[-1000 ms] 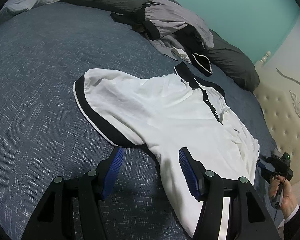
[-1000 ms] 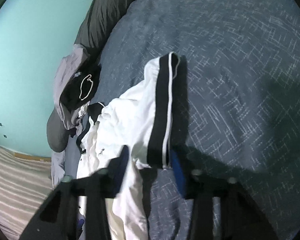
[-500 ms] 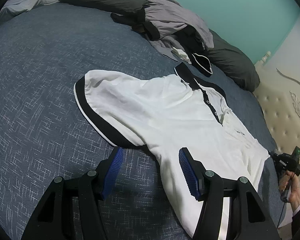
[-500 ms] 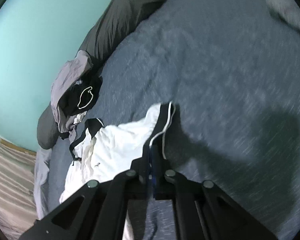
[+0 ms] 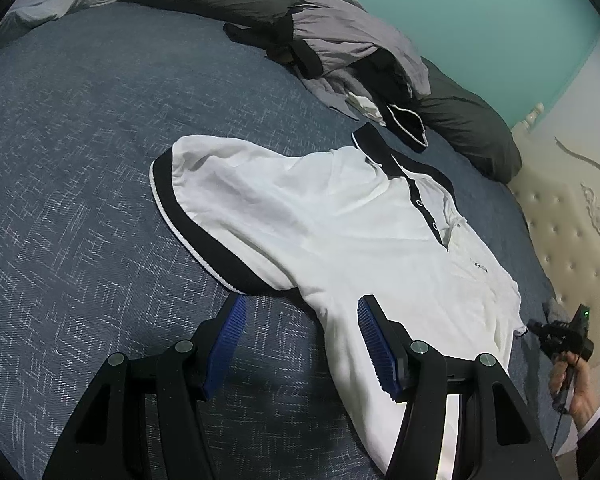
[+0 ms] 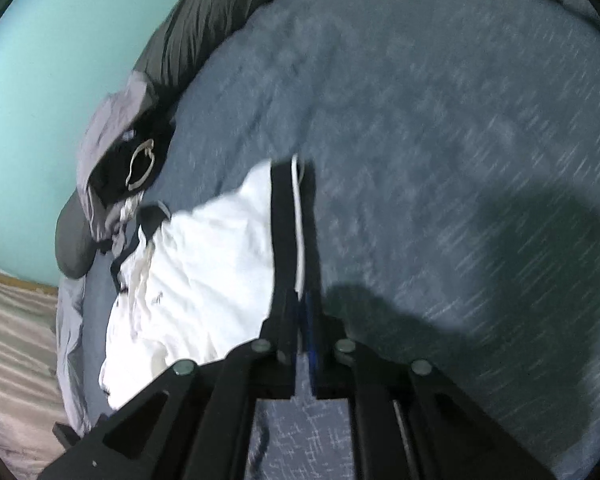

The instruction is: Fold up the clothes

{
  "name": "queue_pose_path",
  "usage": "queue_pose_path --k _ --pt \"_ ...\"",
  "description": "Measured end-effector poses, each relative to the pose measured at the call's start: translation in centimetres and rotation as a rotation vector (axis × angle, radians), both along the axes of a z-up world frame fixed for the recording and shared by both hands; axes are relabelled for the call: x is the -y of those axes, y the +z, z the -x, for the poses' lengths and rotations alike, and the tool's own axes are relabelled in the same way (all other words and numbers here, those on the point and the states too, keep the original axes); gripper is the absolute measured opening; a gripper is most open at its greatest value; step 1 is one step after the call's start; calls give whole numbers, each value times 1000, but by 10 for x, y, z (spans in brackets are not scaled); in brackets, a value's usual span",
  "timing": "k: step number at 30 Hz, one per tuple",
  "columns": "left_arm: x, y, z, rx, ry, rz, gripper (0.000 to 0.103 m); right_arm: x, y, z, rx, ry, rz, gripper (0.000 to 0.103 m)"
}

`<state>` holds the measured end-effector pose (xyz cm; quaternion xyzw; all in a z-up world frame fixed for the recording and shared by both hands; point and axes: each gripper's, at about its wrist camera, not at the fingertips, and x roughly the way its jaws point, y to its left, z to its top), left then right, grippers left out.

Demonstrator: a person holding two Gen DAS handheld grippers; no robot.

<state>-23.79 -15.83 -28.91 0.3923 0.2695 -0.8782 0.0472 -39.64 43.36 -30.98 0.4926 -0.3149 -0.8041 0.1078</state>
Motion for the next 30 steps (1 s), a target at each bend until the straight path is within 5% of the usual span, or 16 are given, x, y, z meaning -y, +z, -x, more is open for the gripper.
queue_pose_path --k 1,4,19,24,26,30 --pt "0 0 0 1 0 2 62 -3 5 2 -14 -13 4 8" --pt "-2 -1 0 3 -1 6 62 -6 16 16 -41 -39 25 40" --pt "2 -10 3 26 1 8 62 17 -3 86 -54 -17 -104 41" --pt "1 -11 4 29 -1 13 62 22 -5 80 -94 17 -116 22" --pt "0 -12 4 31 -2 13 62 26 -4 79 -98 27 -128 5" --pt "-2 -12 5 32 -10 15 62 21 16 72 -158 -15 -151 3"
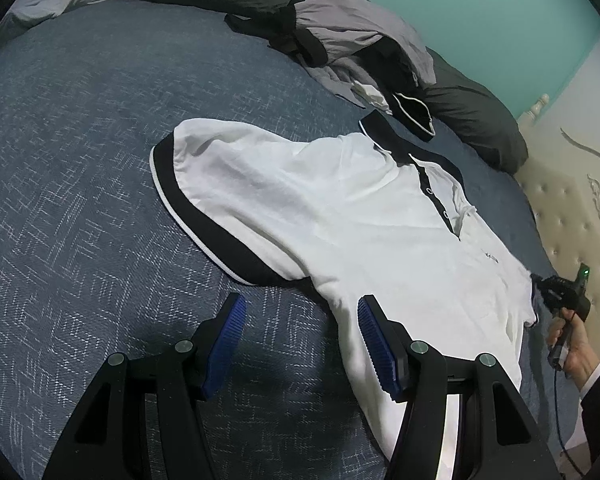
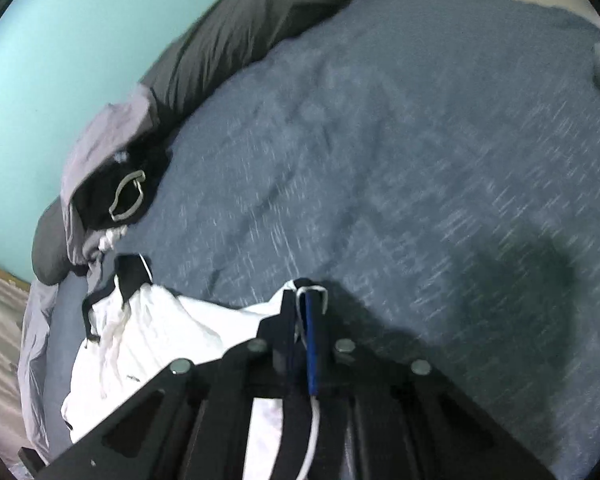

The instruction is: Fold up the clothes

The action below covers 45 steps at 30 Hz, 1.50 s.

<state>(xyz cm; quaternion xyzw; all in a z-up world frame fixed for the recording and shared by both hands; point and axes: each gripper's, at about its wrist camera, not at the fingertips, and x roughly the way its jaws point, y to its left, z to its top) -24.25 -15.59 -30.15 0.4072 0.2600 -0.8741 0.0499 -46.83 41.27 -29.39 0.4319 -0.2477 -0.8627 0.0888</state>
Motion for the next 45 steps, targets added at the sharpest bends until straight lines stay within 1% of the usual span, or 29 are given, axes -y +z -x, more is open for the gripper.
queue_pose_path --k 2,6,9,16,18,20,22,23,27,31,36,40,43,45 --pt "-1 1 0 -2 -2 3 62 -6 12 0 -26 -21 -15 2" --pt "-1 1 0 -3 0 3 62 -16 26 3 -39 -55 -25 2" --pt "-1 0 1 0 -1 7 62 -16 21 8 -14 -62 -26 2" --pt "-1 -2 2 4 -1 5 62 -5 -7 23 84 -65 21 2" --pt "0 -2 1 4 0 1 62 -10 -7 20 87 -80 28 4" --pt "0 -1 1 0 0 -2 62 -17 -4 13 79 -97 31 9" --pt "-1 1 0 -4 1 -3 62 -27 -1 1 61 -107 56 32" --pt "-1 1 -1 -6 1 -4 62 -32 0 -5 53 -109 71 35" --pt "-3 4 -1 -15 -2 -4 62 -35 1 -31 42 -68 101 35" --pt "-4 6 -2 -19 -4 -6 62 -24 -6 -47 75 -20 119 35" --pt "-4 6 -2 -22 -6 -10 62 -5 -17 -54 125 14 156 35" --pt "-3 7 -2 -24 -4 -13 62 5 -27 -58 159 18 163 35" --pt "-3 7 -2 -25 -1 -18 62 8 -30 -65 167 0 181 35" --pt "-3 8 -2 -26 -2 -17 62 10 -32 -69 171 -10 185 30"
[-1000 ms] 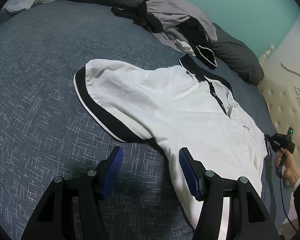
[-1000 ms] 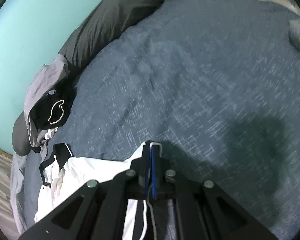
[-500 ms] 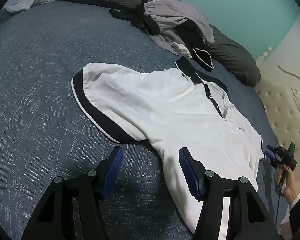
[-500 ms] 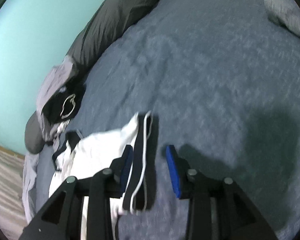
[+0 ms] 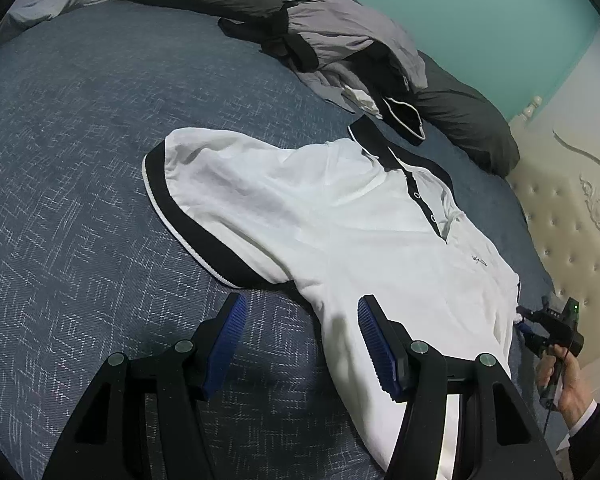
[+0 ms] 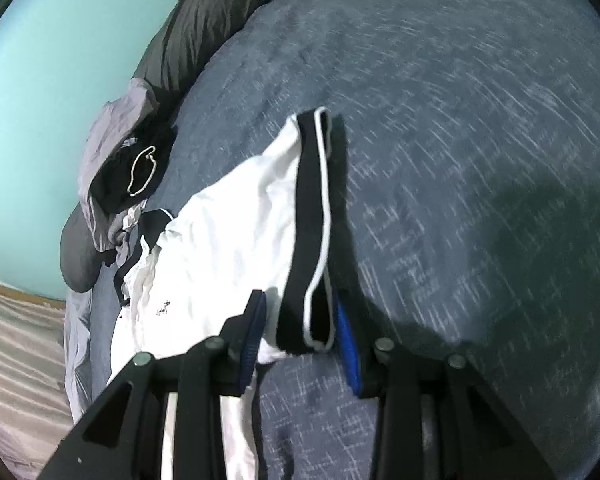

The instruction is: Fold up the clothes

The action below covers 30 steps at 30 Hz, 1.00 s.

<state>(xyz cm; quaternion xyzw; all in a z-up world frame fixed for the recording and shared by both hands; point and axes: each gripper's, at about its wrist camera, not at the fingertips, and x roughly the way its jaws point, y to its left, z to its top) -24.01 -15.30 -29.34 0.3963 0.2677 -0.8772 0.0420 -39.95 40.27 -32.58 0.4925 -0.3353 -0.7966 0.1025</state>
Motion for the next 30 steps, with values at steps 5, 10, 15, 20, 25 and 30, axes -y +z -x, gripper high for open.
queue_pose_path --k 5,10,15,20,25,30 --pt "0 1 0 -2 -2 1 62 -1 9 -4 -18 -6 -52 5" --pt "0 1 0 -3 -2 0 62 -9 24 -4 -62 -14 -89 3" --pt "2 2 -1 -5 4 -2 62 -18 10 -6 -27 -51 -101 3" --pt "5 2 -1 -2 11 -8 62 -26 4 -1 -33 -94 -117 3" --pt "8 0 0 4 21 -12 62 -26 9 5 -43 -87 -146 3" --pt "9 -1 0 11 29 -8 62 -26 9 7 -19 -55 -132 5"
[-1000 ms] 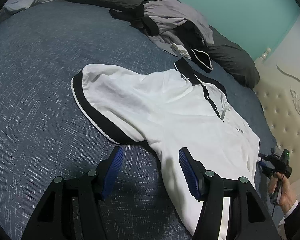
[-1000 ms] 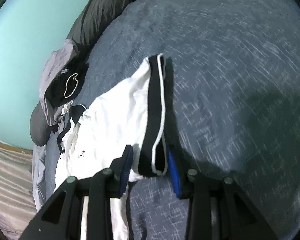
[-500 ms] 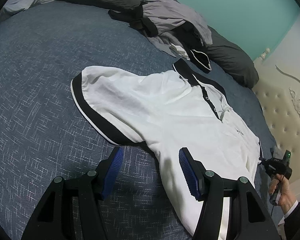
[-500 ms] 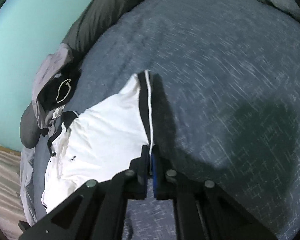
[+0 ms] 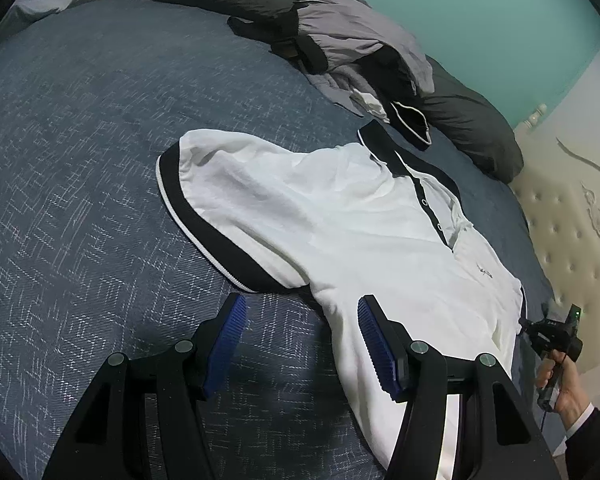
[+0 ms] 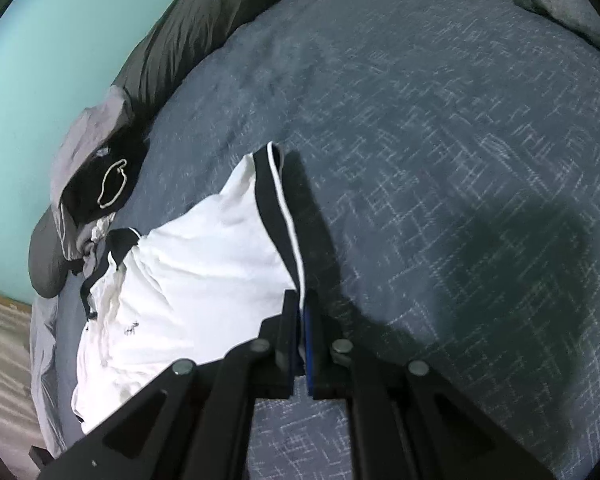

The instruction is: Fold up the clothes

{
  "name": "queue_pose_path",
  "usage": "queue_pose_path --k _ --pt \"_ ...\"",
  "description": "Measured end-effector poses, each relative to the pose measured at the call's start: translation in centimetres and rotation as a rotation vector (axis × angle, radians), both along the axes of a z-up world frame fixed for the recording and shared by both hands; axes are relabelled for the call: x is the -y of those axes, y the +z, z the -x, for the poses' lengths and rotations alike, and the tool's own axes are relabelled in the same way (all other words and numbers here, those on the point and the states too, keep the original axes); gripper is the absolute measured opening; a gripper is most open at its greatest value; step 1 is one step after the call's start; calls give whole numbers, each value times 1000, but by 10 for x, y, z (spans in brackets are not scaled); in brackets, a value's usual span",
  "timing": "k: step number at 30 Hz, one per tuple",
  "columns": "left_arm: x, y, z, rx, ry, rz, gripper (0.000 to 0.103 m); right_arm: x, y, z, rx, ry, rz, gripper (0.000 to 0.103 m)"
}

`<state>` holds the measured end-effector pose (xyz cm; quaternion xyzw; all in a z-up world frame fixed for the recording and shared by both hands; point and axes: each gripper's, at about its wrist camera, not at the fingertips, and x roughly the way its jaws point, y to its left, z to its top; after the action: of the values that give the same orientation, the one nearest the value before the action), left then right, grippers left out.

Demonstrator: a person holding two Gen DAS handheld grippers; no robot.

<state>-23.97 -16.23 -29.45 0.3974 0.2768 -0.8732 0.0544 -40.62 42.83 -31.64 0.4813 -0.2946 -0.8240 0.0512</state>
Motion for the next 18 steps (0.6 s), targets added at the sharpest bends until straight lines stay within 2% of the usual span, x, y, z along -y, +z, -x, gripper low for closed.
queue_pose_path --k 6,9,10,18 --pt "-7 0 3 2 -18 16 64 -4 15 -9 -19 -3 -40 5" --pt "-10 1 4 4 -25 32 74 -2 25 -16 -46 1 -75 5" --pt "-10 1 4 2 -28 33 74 0 28 -17 -54 5 -78 5" --pt "-10 2 4 -2 -26 19 75 41 53 -24 -104 100 -16 5"
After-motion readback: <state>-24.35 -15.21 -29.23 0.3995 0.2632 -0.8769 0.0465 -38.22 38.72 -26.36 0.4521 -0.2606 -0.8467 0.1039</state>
